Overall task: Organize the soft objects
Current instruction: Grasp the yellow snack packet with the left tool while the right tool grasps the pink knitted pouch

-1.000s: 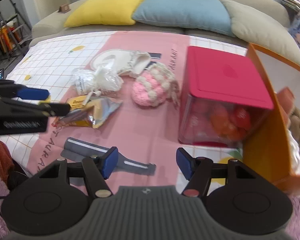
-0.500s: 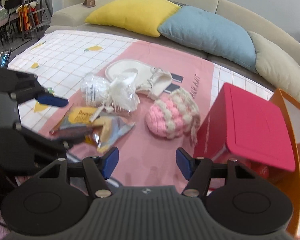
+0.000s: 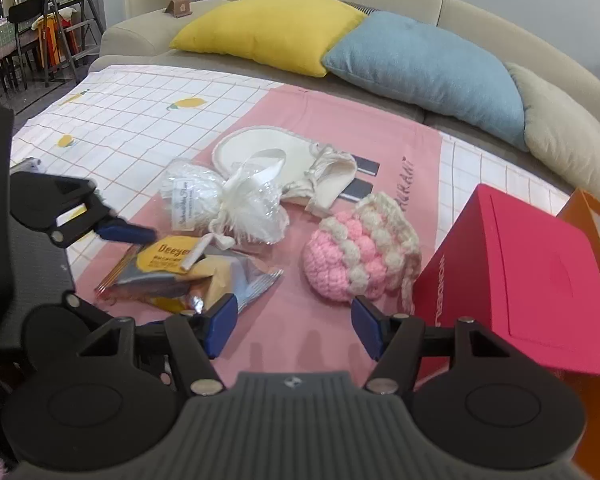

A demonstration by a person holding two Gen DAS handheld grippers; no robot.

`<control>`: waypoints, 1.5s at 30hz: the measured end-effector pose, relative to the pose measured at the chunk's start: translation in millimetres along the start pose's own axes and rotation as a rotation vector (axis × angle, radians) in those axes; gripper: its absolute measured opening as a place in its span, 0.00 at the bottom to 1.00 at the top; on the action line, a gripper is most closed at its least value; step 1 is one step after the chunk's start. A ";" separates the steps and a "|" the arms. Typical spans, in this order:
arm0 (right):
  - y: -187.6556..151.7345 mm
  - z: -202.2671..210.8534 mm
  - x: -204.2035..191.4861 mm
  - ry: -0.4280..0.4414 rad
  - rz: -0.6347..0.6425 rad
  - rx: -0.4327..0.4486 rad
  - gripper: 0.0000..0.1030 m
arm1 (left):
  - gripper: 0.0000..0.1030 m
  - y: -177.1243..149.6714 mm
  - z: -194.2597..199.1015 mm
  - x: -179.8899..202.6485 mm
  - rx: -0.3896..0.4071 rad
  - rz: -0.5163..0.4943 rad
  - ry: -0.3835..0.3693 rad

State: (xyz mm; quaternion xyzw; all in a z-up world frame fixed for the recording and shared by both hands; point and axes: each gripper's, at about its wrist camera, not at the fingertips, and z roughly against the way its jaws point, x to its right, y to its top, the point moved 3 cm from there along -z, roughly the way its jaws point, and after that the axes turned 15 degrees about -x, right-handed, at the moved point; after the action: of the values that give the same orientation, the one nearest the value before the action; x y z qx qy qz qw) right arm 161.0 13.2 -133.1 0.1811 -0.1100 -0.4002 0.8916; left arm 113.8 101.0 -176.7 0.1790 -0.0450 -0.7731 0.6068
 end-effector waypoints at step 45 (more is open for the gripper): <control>-39.6 34.7 -6.0 -0.043 0.183 0.053 0.08 | 0.49 -17.9 67.2 6.3 -0.014 0.329 -0.126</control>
State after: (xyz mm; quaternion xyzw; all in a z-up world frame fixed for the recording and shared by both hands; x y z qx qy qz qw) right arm 118.5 -14.7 -118.1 0.1851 -0.1555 -0.3175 0.9169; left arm 73.8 89.8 -120.6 0.1164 -0.1064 -0.6733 0.7223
